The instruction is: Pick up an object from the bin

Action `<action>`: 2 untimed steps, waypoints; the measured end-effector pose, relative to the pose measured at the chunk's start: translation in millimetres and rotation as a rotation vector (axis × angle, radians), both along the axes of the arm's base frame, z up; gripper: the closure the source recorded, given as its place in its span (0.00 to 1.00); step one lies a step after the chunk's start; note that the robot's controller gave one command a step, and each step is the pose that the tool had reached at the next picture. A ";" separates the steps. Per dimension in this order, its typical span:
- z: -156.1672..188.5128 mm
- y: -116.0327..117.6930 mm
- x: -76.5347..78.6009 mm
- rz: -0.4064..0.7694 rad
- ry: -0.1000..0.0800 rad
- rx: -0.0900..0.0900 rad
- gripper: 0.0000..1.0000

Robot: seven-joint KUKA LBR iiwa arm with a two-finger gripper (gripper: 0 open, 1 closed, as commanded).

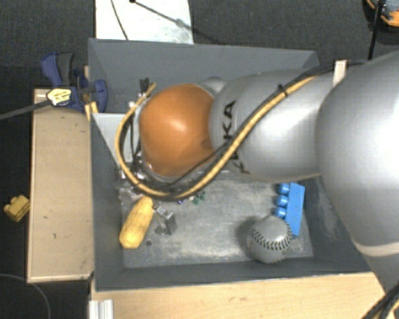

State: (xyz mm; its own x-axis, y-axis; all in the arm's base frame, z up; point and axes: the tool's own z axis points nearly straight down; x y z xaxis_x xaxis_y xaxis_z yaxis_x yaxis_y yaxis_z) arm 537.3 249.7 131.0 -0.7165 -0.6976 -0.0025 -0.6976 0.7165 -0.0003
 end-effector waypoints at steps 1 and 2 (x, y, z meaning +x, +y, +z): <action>-43.8 0.5 8.7 0.216 0.000 -0.001 0.00; -60.2 0.5 14.2 0.329 0.000 0.001 1.00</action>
Offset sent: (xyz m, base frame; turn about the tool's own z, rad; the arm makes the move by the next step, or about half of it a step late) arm 0.0137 -0.0004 -0.0610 -0.3345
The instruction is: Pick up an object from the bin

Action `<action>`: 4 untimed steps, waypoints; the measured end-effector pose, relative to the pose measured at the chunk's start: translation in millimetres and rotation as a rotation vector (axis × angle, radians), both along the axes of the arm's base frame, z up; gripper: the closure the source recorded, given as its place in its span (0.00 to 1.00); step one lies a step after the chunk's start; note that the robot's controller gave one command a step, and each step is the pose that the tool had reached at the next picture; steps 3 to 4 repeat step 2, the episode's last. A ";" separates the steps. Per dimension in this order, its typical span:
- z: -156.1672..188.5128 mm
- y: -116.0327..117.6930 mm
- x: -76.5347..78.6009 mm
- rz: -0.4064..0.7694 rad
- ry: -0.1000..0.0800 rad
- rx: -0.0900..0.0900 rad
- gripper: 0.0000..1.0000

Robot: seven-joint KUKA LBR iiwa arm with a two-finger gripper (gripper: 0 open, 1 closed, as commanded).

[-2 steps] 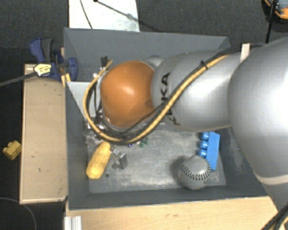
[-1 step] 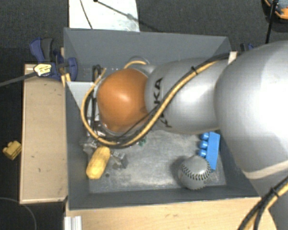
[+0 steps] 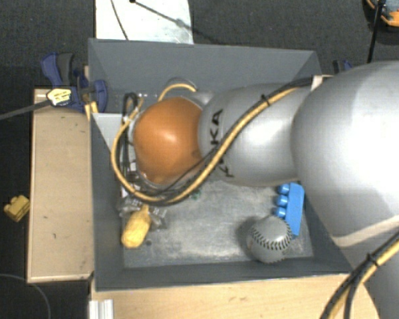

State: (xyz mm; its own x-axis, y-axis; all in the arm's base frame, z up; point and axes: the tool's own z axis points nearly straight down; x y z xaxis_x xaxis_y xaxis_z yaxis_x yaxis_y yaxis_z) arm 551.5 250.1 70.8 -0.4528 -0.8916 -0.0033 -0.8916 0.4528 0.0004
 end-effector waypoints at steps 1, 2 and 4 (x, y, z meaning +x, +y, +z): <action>0.0 0.0 0.0 -0.001 0.000 0.000 1.00; 1.4 0.0 -0.2 -0.003 0.000 0.001 1.00; 1.4 0.0 -0.2 -0.003 0.000 0.001 1.00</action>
Offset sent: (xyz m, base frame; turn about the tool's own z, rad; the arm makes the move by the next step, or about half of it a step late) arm 0.0000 -0.0001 0.0102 0.0000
